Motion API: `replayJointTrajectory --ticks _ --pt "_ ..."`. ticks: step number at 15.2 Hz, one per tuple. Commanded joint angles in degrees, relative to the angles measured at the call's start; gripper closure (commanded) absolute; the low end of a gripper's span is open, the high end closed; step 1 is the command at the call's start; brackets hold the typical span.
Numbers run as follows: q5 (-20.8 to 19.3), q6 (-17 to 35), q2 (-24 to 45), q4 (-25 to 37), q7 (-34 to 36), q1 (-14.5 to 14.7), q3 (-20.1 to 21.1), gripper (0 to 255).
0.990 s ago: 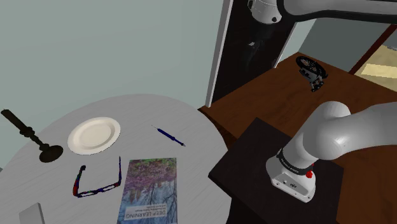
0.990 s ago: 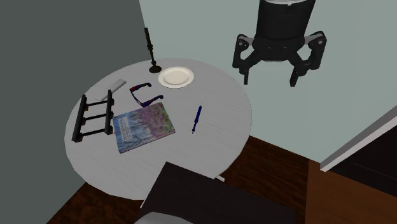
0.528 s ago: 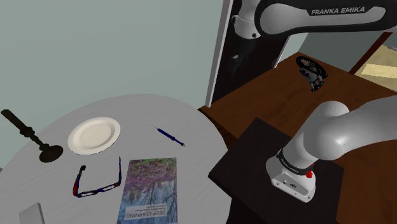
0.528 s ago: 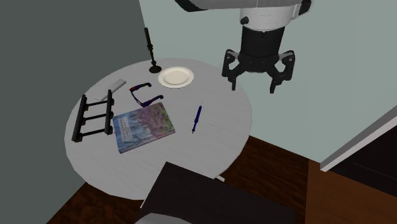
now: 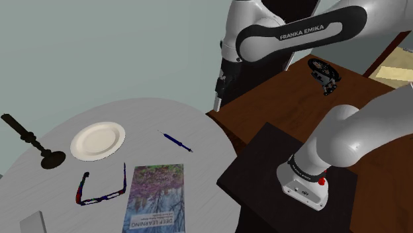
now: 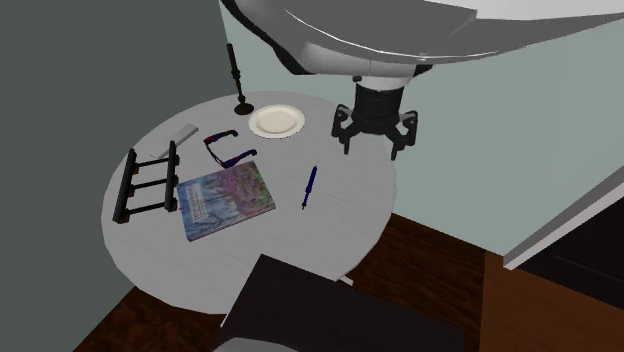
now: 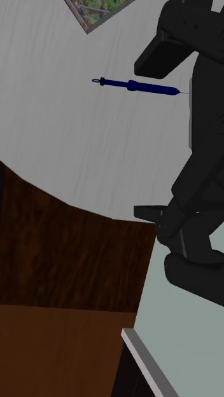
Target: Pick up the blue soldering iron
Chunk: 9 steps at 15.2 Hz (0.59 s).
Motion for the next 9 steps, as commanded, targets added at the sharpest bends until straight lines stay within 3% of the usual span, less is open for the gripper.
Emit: replayJointTrajectory --ticks 1,9 --pt "0.73 3.20 4.03 0.63 0.78 0.48 0.59 0" --pt "2.82 14.24 20.53 5.04 3.22 2.25 2.66 0"
